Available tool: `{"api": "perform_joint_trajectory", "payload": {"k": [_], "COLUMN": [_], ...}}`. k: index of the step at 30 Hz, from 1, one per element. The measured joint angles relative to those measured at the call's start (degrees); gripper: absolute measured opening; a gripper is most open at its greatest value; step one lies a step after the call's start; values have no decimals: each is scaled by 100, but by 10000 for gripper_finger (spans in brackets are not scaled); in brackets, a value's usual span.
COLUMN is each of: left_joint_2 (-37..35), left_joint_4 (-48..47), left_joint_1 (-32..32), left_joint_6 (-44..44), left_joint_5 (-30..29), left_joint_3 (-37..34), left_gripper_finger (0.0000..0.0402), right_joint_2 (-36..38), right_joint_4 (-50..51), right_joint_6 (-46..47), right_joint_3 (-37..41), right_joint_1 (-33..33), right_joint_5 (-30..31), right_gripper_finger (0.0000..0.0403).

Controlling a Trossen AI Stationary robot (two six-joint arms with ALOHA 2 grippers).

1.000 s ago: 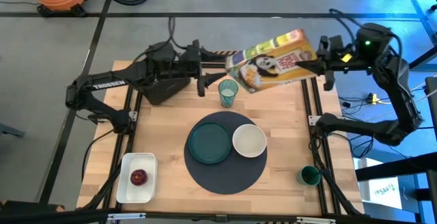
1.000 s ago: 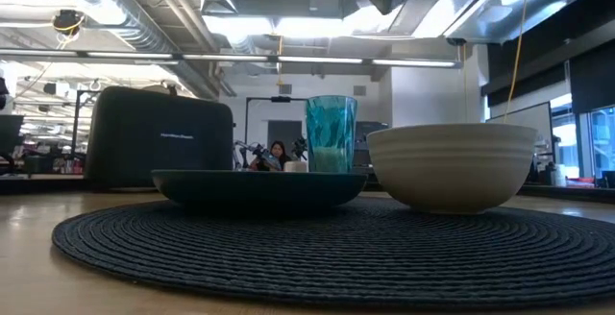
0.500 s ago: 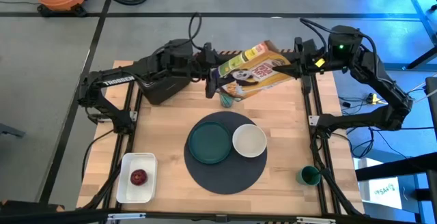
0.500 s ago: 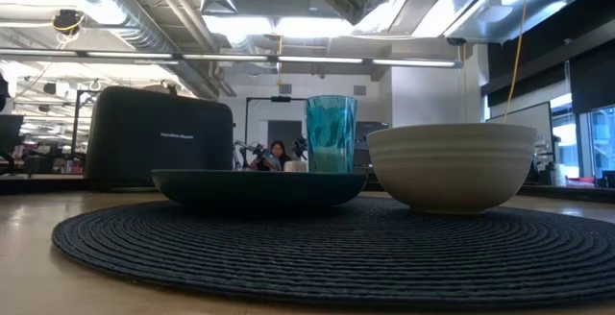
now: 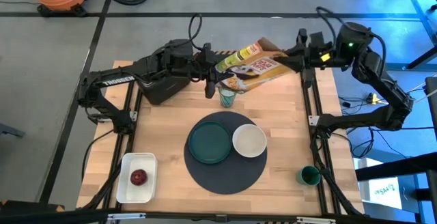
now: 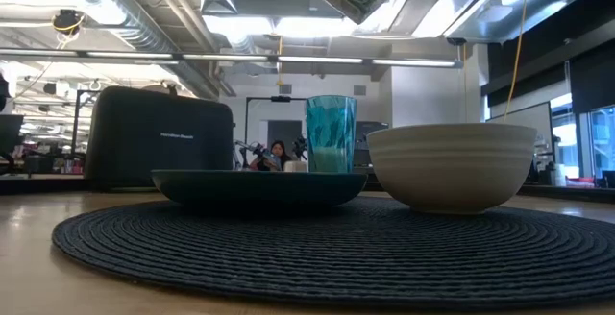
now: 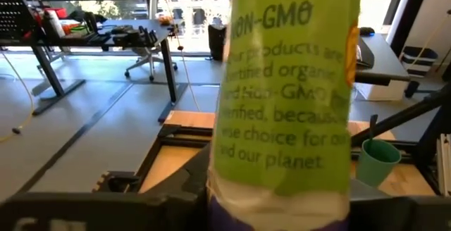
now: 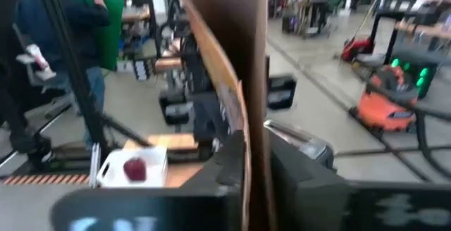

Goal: Arrange a breakfast setting
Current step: Pour the cereal from the cereal box into the white bowl

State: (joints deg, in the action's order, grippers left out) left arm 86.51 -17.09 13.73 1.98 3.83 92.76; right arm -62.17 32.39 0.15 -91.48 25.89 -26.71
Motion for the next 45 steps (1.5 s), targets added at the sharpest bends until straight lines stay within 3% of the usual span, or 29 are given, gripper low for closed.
{"api": "perform_joint_trajectory", "payload": {"k": [6, 11, 14, 18, 21, 35, 38, 45], "left_joint_2": [-337, -622, -732, -688, -538, -322, -330, -333], "left_joint_4": [69, 280, 612, 1137, 1499, 2495, 2486, 2323], "left_joint_1": [83, 149, 167, 165, 165, 126, 126, 120], "left_joint_6": [-206, -357, -502, -712, -910, -1303, -1310, -1352], "left_joint_5": [-278, -319, -84, 284, 491, 600, 579, 472], "left_joint_3": [-3, -3, -2, 1, 1, -1, -1, 3], "left_gripper_finger": [98, 96, 95, 95, 95, 94, 95, 115], "right_joint_2": [348, 650, 665, 457, 164, -674, -722, -780], "right_joint_4": [-958, -949, -506, -472, -772, -1494, -1669, -1698], "right_joint_6": [24, 152, 504, 821, 1037, 871, 909, 909], "right_joint_3": [-2, -13, 47, 383, 634, 688, 684, 684], "right_joint_1": [0, -3, -1, -56, -373, -1067, -1067, -1049], "right_joint_5": [495, 1609, 1556, 906, 568, 1212, 1212, 1201], "right_gripper_finger": [156, 265, 313, 344, 351, 349, 324, 216]}}
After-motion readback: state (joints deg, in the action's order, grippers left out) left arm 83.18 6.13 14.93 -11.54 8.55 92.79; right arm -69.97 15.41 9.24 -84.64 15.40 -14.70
